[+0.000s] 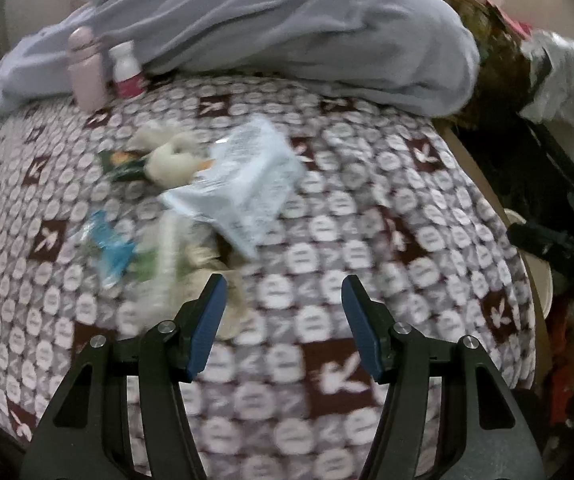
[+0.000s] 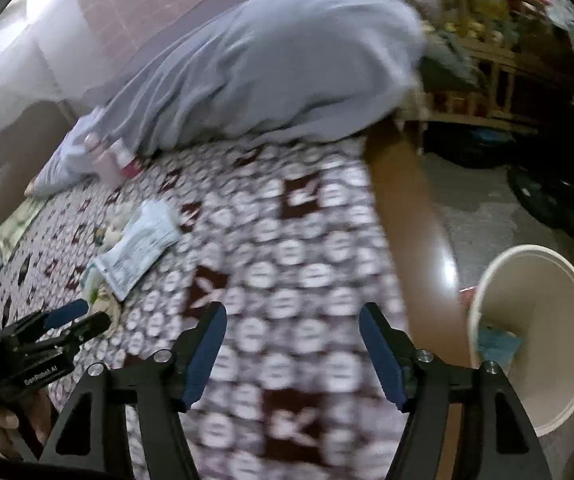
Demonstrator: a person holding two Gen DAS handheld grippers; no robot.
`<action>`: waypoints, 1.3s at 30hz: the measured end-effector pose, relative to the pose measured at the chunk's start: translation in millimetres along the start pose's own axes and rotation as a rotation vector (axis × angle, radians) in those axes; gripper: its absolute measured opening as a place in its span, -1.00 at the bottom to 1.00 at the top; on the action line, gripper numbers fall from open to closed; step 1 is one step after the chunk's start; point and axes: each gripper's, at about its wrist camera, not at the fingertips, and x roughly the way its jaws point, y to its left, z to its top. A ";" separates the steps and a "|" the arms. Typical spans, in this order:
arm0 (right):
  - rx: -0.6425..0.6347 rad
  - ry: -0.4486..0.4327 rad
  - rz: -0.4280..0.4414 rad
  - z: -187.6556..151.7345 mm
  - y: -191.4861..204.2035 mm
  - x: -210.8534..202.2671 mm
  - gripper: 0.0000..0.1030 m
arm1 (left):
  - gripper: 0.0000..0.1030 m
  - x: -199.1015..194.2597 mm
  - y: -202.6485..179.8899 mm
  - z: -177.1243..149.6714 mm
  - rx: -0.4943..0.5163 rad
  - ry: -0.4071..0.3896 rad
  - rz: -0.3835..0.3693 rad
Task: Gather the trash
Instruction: 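Return both tools over the remaining trash on the bed, then grasp the white tissue pack with the left tool while the right tool grasps the beige crumpled paper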
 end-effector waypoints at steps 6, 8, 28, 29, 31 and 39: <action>-0.067 0.064 0.043 2.8 54.2 29.7 0.43 | 0.15 -10.7 69.6 -10.2 -0.071 0.009 0.012; -0.069 0.087 0.074 3.6 67.3 39.1 0.43 | 0.15 -12.5 85.0 -14.9 -0.076 0.015 0.023; -0.092 0.203 0.096 2.3 129.1 94.9 0.45 | 0.15 36.9 89.5 10.7 -0.097 0.085 -0.078; -0.092 0.205 0.098 2.5 130.1 95.0 0.45 | 0.15 40.6 88.2 12.1 -0.084 0.093 -0.069; -0.095 0.203 0.107 2.6 132.1 94.0 0.45 | 0.15 42.1 97.4 13.5 -0.091 0.097 -0.010; -0.162 0.222 0.191 -5.0 170.7 109.6 0.45 | 0.15 35.3 143.4 3.0 -0.185 0.089 -0.071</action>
